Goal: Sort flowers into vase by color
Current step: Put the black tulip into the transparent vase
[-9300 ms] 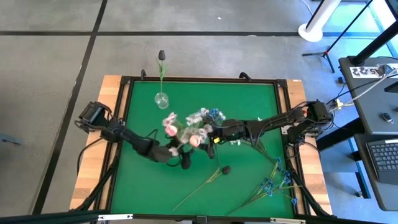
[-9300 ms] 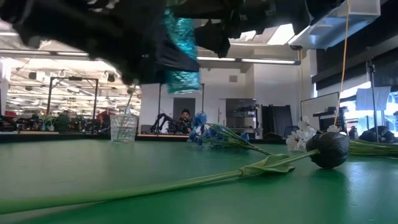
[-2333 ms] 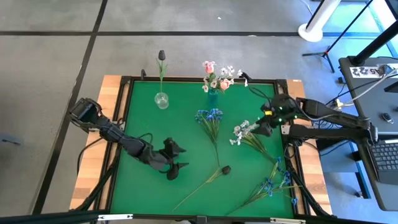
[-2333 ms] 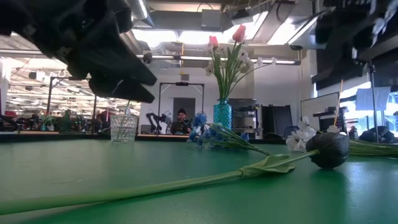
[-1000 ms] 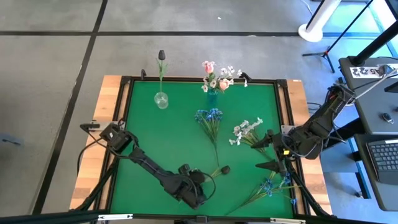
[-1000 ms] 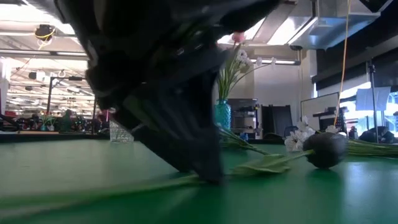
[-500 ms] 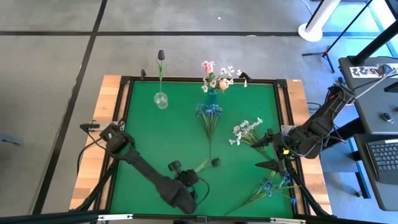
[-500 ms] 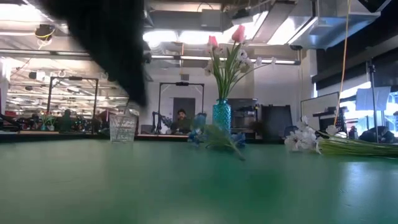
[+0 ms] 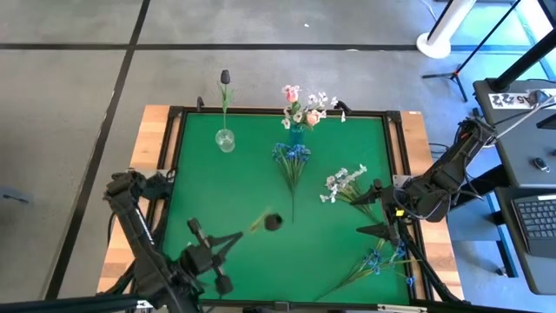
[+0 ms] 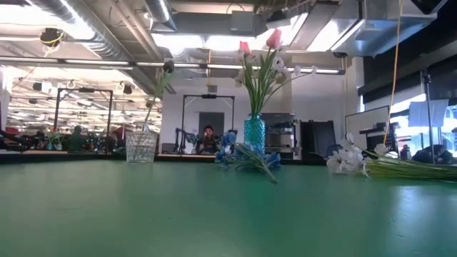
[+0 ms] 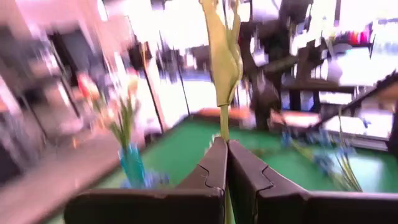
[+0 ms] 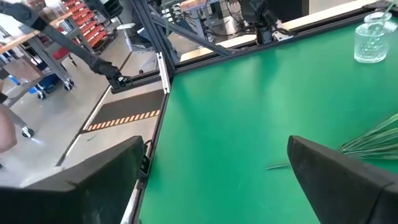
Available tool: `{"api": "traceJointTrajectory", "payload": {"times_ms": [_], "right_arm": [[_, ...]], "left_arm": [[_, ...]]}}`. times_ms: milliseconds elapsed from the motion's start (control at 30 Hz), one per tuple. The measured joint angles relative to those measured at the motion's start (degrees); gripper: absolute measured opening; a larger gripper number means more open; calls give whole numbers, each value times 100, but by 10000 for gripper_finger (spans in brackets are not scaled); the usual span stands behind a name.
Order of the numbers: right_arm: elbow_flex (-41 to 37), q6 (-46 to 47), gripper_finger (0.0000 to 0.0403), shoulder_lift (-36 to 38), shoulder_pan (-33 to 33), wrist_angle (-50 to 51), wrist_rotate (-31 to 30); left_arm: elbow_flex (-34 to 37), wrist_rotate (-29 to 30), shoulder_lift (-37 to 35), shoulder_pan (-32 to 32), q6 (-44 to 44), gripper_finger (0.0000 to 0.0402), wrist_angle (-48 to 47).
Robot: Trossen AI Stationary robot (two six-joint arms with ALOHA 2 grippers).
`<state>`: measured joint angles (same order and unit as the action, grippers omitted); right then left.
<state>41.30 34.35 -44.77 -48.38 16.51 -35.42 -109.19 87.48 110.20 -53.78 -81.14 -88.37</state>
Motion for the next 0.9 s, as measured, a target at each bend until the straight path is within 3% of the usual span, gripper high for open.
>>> {"api": "traceJointTrajectory", "payload": {"times_ms": [167, 367, 500, 667, 900], "right_arm": [[0, -163, 397, -2, 2, -2, -220], [0, -299, 397, 0, 2, -4, -406], [0, -337, 397, 0, 2, 0, -406], [0, -488, 397, 0, 2, 23, -409], [0, -510, 397, 0, 2, 37, -566]], "left_arm": [[987, 227, -427, 319, -838, 0, -132], [2560, 244, -524, 1223, -2850, 0, -112], [3265, 253, -520, 1478, -3843, 0, 301], [3982, 264, -510, 1390, -3324, 0, 2180], [4694, -1, -507, 946, -508, 0, 5737]]}}
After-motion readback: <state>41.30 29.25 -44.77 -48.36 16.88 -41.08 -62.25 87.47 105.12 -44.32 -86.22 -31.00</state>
